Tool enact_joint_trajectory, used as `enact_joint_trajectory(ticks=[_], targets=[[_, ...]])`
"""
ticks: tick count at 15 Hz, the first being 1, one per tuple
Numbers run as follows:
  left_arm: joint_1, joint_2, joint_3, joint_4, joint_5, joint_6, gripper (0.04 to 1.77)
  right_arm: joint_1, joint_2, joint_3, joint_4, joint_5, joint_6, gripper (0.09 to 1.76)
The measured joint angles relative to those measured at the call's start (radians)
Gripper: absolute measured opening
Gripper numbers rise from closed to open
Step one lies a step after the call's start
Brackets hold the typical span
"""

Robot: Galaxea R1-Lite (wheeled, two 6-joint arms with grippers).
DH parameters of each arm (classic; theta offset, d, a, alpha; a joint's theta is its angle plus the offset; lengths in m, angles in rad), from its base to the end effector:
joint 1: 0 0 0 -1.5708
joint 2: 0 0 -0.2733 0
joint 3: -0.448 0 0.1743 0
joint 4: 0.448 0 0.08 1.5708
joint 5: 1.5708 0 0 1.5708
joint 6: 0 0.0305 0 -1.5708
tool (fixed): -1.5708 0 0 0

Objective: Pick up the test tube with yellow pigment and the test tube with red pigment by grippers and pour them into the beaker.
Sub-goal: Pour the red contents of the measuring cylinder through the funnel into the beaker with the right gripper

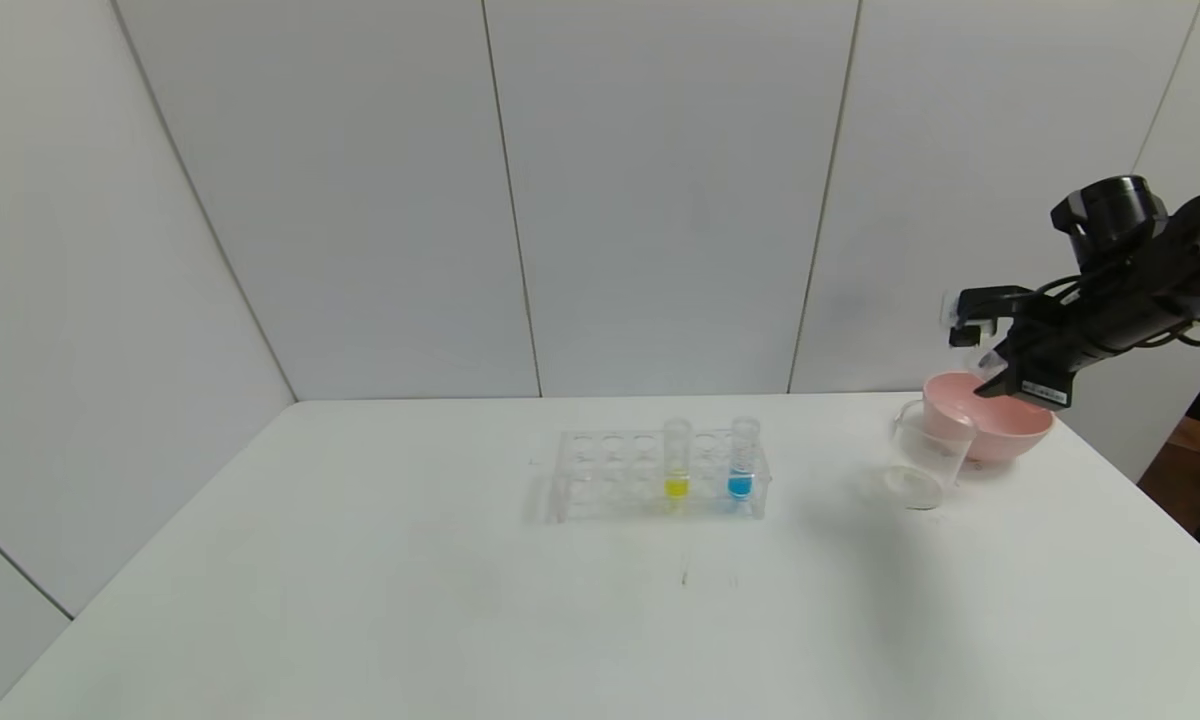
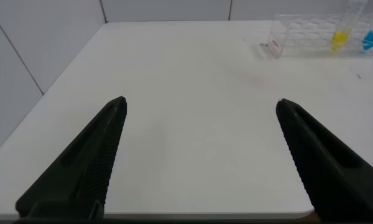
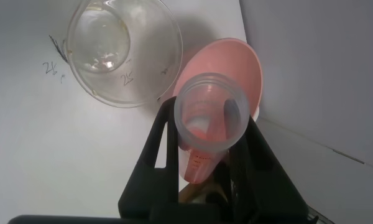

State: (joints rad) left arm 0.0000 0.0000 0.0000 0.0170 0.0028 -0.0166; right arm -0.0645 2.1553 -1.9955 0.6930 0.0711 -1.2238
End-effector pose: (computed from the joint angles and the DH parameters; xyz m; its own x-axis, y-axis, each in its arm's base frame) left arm -0.0057 0.0001 0.0736 0.9999 0.0028 -0.0170 -0.0031 0.9999 -0.0165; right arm 0.3899 -0.0230 0.1943 0.6594 0.0286 -0.7512 -0.7008 0.3852 -0.6005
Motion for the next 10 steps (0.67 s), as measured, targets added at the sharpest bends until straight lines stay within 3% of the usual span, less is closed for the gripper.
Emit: enact_joint_trajectory(ticks=[10], targets=[[0.000,0.000,0.000,0.000,0.000,0.000,1.72,0.003,0.002,0.000,0.003,-0.037,-0.021,0.53]])
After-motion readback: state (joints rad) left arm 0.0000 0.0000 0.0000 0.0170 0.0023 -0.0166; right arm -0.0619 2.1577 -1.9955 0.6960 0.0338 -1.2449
